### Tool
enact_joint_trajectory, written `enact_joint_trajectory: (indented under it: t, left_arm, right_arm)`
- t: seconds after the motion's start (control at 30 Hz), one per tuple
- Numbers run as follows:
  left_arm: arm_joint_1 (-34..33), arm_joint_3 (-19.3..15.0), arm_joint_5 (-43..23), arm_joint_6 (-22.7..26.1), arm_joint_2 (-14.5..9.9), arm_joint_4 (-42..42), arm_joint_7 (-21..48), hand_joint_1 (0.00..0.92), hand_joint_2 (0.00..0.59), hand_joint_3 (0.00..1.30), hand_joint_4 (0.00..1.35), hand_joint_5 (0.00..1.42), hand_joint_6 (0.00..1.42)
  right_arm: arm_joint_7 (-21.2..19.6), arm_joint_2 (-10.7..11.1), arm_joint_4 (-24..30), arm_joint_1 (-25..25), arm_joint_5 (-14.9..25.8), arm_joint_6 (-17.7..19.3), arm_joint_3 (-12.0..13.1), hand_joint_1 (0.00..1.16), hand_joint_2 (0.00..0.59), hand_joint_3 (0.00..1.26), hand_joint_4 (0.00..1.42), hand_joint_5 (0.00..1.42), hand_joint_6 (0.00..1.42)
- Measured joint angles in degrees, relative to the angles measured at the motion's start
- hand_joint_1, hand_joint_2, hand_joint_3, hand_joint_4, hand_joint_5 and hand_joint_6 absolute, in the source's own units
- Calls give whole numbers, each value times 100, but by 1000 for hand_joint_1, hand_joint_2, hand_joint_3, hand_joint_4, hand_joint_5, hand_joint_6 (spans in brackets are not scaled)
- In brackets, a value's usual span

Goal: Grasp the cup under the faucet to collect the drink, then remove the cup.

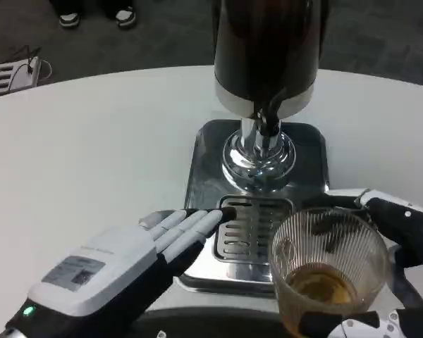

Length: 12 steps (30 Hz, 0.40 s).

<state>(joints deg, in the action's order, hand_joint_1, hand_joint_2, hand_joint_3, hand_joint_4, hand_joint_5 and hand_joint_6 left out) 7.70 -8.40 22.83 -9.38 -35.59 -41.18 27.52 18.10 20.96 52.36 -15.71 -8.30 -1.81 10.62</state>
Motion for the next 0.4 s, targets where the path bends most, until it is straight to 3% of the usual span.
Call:
enact_joint_trajectory:
  t: [0.4]
  left_arm:
    - [78, -62, -101, 10, -12, 1, 6, 0, 104, 7, 0, 0, 0]
  right_arm:
    - [0, -9, 14, 0, -1, 0, -9, 991, 276, 993, 1277, 1424, 1424]
